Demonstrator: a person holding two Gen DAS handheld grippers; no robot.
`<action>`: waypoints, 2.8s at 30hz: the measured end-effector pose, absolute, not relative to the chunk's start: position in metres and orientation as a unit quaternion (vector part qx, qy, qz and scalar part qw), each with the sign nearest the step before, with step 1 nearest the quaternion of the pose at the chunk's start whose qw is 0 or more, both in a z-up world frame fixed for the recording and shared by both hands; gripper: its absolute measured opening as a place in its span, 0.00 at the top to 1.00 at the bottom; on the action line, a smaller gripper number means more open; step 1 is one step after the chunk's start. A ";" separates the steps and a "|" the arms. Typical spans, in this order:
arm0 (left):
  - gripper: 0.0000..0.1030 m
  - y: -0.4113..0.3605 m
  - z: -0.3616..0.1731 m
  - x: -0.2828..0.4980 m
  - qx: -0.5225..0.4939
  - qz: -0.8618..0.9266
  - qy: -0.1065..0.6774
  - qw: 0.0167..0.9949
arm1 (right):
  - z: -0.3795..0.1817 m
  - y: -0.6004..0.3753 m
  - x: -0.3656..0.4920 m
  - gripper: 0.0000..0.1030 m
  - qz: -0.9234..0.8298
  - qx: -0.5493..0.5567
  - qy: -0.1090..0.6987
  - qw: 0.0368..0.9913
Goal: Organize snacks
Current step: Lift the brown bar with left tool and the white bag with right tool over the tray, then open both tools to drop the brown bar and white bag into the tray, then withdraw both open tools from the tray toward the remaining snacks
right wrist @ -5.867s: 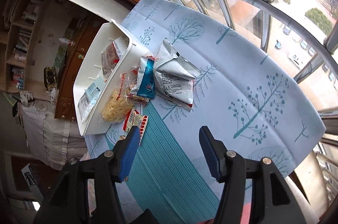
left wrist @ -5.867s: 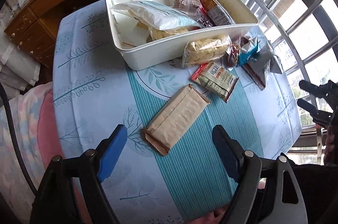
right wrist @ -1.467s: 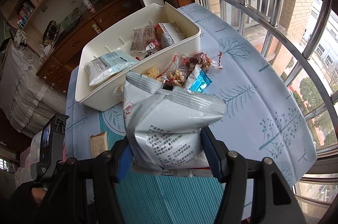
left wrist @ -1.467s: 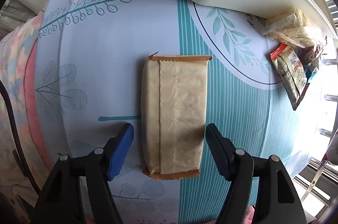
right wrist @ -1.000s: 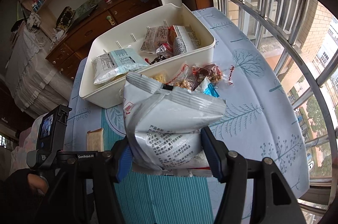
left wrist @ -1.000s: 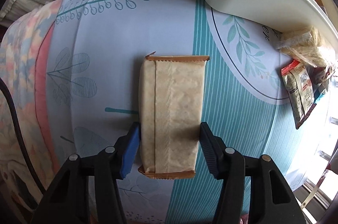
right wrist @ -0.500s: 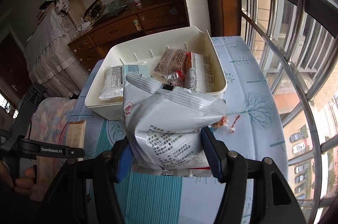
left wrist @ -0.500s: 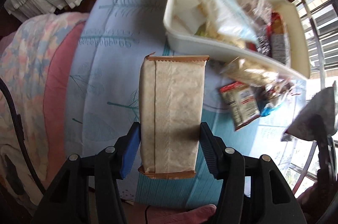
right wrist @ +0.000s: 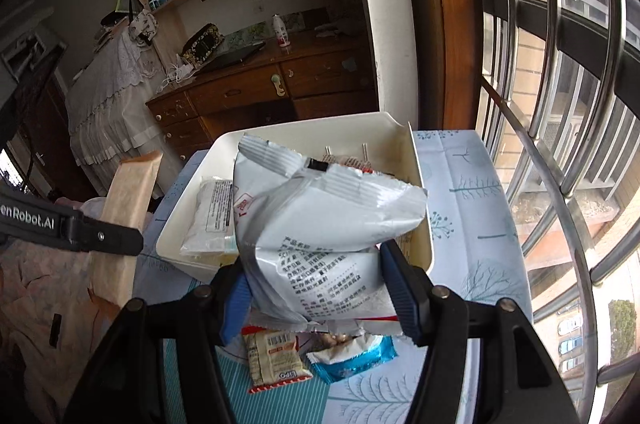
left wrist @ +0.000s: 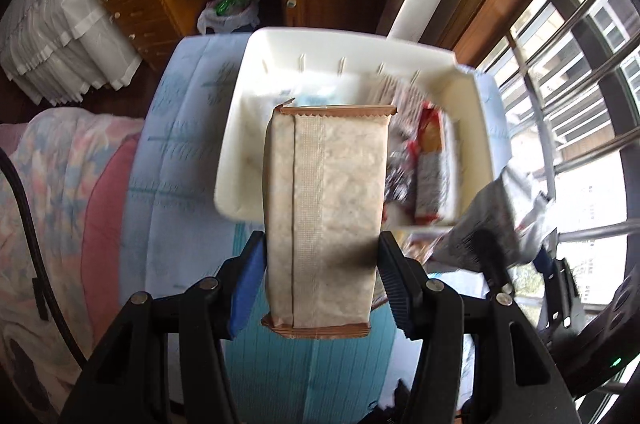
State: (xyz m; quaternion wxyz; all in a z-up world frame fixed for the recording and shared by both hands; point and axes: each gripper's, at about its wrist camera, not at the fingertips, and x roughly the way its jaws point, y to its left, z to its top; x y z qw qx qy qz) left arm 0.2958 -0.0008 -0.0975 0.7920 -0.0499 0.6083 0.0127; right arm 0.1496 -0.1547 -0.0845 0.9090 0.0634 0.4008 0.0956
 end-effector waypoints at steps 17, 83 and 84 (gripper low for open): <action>0.47 -0.029 -0.127 0.356 -0.081 -0.054 0.539 0.837 | -0.122 -0.158 0.190 0.40 0.097 -0.007 0.366 0.925; 0.07 0.027 -0.131 0.242 -0.145 -0.143 0.628 0.751 | -0.087 -0.091 0.057 0.21 0.113 -0.096 0.379 0.913; 0.06 0.026 -0.134 0.244 -0.143 -0.140 0.634 0.747 | -0.090 -0.086 0.055 0.21 0.117 -0.100 0.382 0.911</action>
